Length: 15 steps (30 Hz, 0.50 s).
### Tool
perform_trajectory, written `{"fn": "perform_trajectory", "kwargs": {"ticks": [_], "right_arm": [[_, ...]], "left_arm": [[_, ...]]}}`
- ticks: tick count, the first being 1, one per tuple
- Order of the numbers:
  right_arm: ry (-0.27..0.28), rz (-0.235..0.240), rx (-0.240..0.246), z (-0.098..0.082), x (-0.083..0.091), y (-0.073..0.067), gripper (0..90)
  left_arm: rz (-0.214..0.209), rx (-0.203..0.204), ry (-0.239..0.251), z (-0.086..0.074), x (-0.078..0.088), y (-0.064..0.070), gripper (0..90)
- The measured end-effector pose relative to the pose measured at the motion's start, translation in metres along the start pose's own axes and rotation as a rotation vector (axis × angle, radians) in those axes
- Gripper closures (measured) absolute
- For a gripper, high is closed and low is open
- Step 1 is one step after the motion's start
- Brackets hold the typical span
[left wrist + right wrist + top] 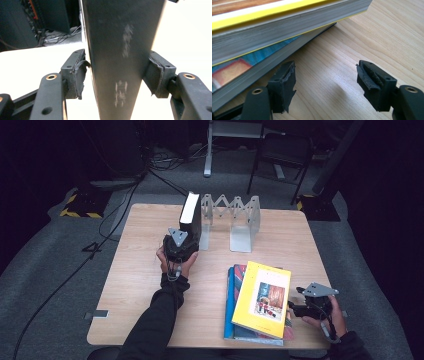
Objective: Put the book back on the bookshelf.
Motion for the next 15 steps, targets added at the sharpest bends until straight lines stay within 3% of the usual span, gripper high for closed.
{"fn": "perform_trajectory", "kwargs": {"ticks": [6, 11, 15], "right_arm": [[-0.004, 0.005, 0.001, 0.0, -0.001, -0.001, 30.9], [-0.011, 0.008, 0.009, 0.0, -0.001, -0.002, 30.9], [-0.013, 0.008, 0.01, 0.0, -0.002, -0.002, 30.9]], "left_arm": [[-0.027, 0.033, -0.018, -0.019, 0.007, -0.004, 38.1], [-0.045, 0.052, -0.05, -0.033, 0.001, -0.006, 46.9], [-0.008, 0.029, -0.052, -0.033, -0.002, -0.001, 50.0]]}}
Point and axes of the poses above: each handheld gripper's, and its own axes: x roughly backward along the jaws, z roughly out of its top, y roughly to its right, the point moved 2 cm from there along -x, roughly forward along the jaws, and after that the axes turned 1 degree about z, right-handed, at the moved point
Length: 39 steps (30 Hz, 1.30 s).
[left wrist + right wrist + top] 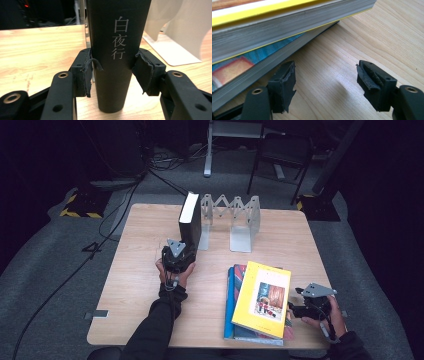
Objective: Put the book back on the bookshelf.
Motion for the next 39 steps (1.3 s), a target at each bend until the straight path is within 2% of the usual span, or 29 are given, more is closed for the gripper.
{"fn": "perform_trajectory", "kwargs": {"ticks": [7, 11, 14, 19, 31, 39], "right_arm": [[0.0, 0.0, -0.002, 0.0, 0.0, 0.0, 30.9], [0.0, 0.001, -0.001, 0.0, 0.0, 0.0, 30.9], [-0.001, 0.002, -0.002, -0.001, -0.001, 0.0, 30.8], [-0.002, 0.0, -0.003, -0.001, -0.001, 0.001, 30.9], [-0.006, 0.004, 0.002, -0.002, -0.001, 0.001, 30.9], [-0.006, 0.005, 0.001, -0.002, -0.001, 0.001, 30.8]], "left_arm": [[0.048, -0.007, 0.001, 0.002, -0.006, 0.004, 50.9], [0.085, 0.007, -0.013, 0.007, -0.014, 0.006, 51.3], [0.108, 0.033, -0.019, 0.01, -0.018, 0.007, 51.6], [0.143, 0.044, -0.031, 0.015, -0.027, 0.011, 51.8], [0.17, 0.061, -0.063, 0.026, -0.044, 0.012, 51.7], [0.17, 0.052, -0.073, 0.028, -0.048, 0.012, 51.4]]}}
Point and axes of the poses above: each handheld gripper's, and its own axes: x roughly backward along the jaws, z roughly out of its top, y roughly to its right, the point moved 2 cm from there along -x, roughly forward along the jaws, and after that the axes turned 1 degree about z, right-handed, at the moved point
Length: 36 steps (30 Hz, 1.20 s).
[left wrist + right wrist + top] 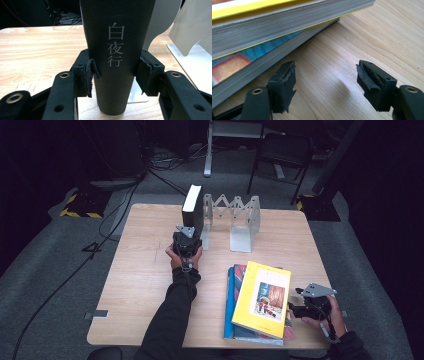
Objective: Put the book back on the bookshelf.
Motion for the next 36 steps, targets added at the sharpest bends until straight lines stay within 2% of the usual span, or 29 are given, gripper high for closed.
{"fn": "perform_trajectory", "kwargs": {"ticks": [5, 11, 18, 20, 23, 25, 28, 31, 34, 36], "right_arm": [[0.0, 0.0, 0.0, 0.0, 0.0, 0.0, 30.9], [-0.001, -0.001, 0.001, 0.0, 0.0, 0.0, 30.8], [0.0, -0.005, 0.007, 0.001, 0.0, -0.001, 30.8], [0.001, -0.005, 0.007, 0.001, 0.001, -0.001, 30.8], [0.003, -0.005, 0.003, 0.001, 0.001, -0.001, 30.8], [0.001, -0.005, 0.003, 0.001, 0.001, -0.001, 30.8], [0.002, -0.005, 0.003, 0.001, 0.001, -0.001, 30.8], [0.003, -0.005, 0.003, 0.002, 0.001, -0.002, 30.8], [0.001, -0.007, 0.005, 0.002, 0.001, -0.001, 30.8], [0.0, -0.007, 0.006, 0.002, 0.001, -0.001, 30.8]], "left_arm": [[-0.021, -0.002, -0.001, -0.001, 0.001, -0.003, 51.2], [-0.066, -0.012, -0.015, -0.002, 0.005, -0.008, 51.1], [-0.097, -0.065, -0.023, -0.002, 0.014, -0.013, 51.9], [-0.097, -0.068, -0.026, -0.002, 0.015, -0.013, 51.3], [-0.119, -0.098, -0.024, -0.003, 0.022, -0.018, 49.8], [-0.122, -0.103, -0.023, -0.003, 0.024, -0.019, 48.5], [-0.132, -0.128, -0.044, -0.004, 0.027, -0.024, 46.9], [-0.136, -0.149, -0.042, -0.004, 0.032, -0.029, 45.4], [-0.151, -0.16, -0.053, -0.005, 0.035, -0.034, 44.6], [-0.168, -0.183, -0.06, -0.006, 0.039, -0.039, 43.7]]}}
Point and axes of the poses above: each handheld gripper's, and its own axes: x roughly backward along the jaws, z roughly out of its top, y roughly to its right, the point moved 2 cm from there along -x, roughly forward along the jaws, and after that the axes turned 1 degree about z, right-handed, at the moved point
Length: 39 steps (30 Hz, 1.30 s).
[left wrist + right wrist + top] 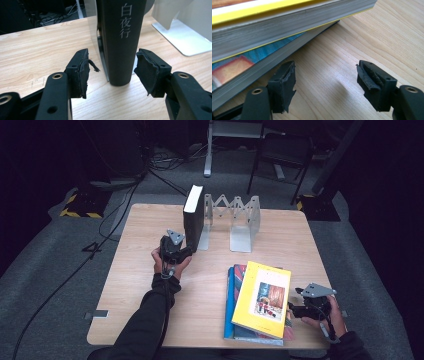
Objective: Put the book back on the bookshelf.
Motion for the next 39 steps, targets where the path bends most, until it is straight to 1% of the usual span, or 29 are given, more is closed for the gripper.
{"fn": "perform_trajectory", "kwargs": {"ticks": [1, 2, 3, 6, 7, 8, 9, 10, 12, 13, 16, 18, 19, 20, 21, 22, 23, 24, 26, 28, 29, 31, 32, 33, 34, 35, 36, 38, 39], "right_arm": [[0.0, 0.0, 0.0, 0.0, 0.0, 0.0, 30.8], [0.0, 0.0, 0.0, 0.0, 0.0, 0.0, 30.8], [0.002, 0.001, -0.001, 0.0, 0.0, 0.0, 30.8], [0.001, 0.0, -0.002, 0.0, 0.0, 0.0, 30.8], [0.004, -0.003, -0.001, 0.0, 0.0, 0.0, 30.9], [0.005, -0.005, 0.001, 0.0, 0.001, 0.0, 30.9], [0.007, -0.006, 0.003, 0.001, 0.001, 0.0, 30.9], [0.011, -0.006, 0.002, 0.001, 0.001, 0.0, 30.9], [0.01, -0.008, 0.0, 0.001, 0.002, 0.0, 30.9], [0.01, -0.008, 0.0, 0.001, 0.002, 0.0, 30.9], [0.009, -0.007, 0.0, 0.001, 0.002, 0.0, 30.9], [0.014, -0.01, -0.006, 0.001, 0.003, 0.001, 30.9], [0.017, -0.011, -0.008, 0.001, 0.004, 0.002, 30.9], [0.018, -0.014, -0.006, 0.001, 0.004, 0.002, 30.9], [0.017, -0.009, -0.008, 0.002, 0.005, 0.001, 30.9], [0.017, -0.011, -0.007, 0.002, 0.005, 0.001, 30.9], [0.02, -0.012, -0.007, 0.002, 0.005, 0.001, 31.0], [0.02, -0.012, -0.007, 0.002, 0.005, 0.001, 31.0], [0.023, -0.014, -0.008, 0.004, 0.007, 0.001, 31.4], [0.028, -0.015, -0.013, 0.005, 0.01, 0.001, 31.3], [0.029, -0.028, -0.021, 0.006, 0.012, 0.002, 31.3], [0.044, -0.027, -0.036, 0.007, 0.015, 0.004, 31.4], [0.049, -0.025, -0.041, 0.007, 0.016, 0.004, 31.4], [0.054, -0.026, -0.045, 0.007, 0.018, 0.004, 31.4], [0.058, -0.027, -0.045, 0.008, 0.02, 0.005, 31.4], [0.058, -0.031, -0.046, 0.008, 0.021, 0.005, 31.4], [0.066, -0.03, -0.046, 0.009, 0.023, 0.005, 31.4], [0.081, -0.029, -0.052, 0.011, 0.027, 0.005, 31.4], [0.089, -0.029, -0.054, 0.013, 0.029, 0.004, 31.4]], "left_arm": [[-0.007, -0.019, -0.004, -0.001, 0.002, -0.001, 43.2], [-0.007, -0.019, -0.004, -0.001, 0.002, -0.001, 42.6], [-0.008, -0.038, -0.005, -0.001, 0.005, -0.002, 42.6], [-0.036, -0.066, -0.013, -0.004, 0.011, -0.004, 41.2], [-0.051, -0.089, -0.017, -0.005, 0.015, -0.004, 40.8], [-0.051, -0.089, -0.017, -0.005, 0.015, -0.004, 40.4], [-0.073, -0.119, -0.022, -0.008, 0.02, -0.003, 40.1], [-0.078, -0.133, -0.024, -0.009, 0.021, -0.003, 39.8], [-0.103, -0.153, -0.037, -0.013, 0.024, -0.002, 38.9], [-0.103, -0.153, -0.037, -0.013, 0.024, -0.002, 38.3], [-0.149, -0.198, -0.06, -0.021, 0.029, 0.002, 37.9], [-0.184, -0.247, -0.074, -0.027, 0.033, 0.006, 37.1], [-0.204, -0.263, -0.084, -0.03, 0.034, 0.007, 36.8], [-0.204, -0.263, -0.084, -0.03, 0.034, 0.007, 36.0], [-0.247, -0.307, -0.106, -0.037, 0.037, 0.012, 35.3], [-0.247, -0.307, -0.106, -0.037, 0.037, 0.012, 35.2], [-0.28, -0.352, -0.127, -0.044, 0.039, 0.017, 34.7], [-0.28, -0.352, -0.127, -0.044, 0.039, 0.017, 34.2], [-0.311, -0.395, -0.146, -0.051, 0.043, 0.022, 34.1], [-0.345, -0.422, -0.159, -0.058, 0.047, 0.026, 33.6], [-0.363, -0.432, -0.165, -0.061, 0.049, 0.029, 33.4], [-0.393, -0.438, -0.174, -0.066, 0.052, 0.031, 32.8], [-0.41, -0.436, -0.18, -0.068, 0.053, 0.033, 32.7], [-0.429, -0.425, -0.192, -0.073, 0.055, 0.035, 32.6], [-0.44, -0.424, -0.201, -0.076, 0.056, 0.036, 32.2], [-0.452, -0.431, -0.211, -0.08, 0.057, 0.038, 32.1], [-0.462, -0.445, -0.226, -0.083, 0.059, 0.04, 32.1], [-0.482, -0.469, -0.241, -0.089, 0.062, 0.044, 31.8], [-0.482, -0.469, -0.241, -0.089, 0.062, 0.044, 31.8]]}}
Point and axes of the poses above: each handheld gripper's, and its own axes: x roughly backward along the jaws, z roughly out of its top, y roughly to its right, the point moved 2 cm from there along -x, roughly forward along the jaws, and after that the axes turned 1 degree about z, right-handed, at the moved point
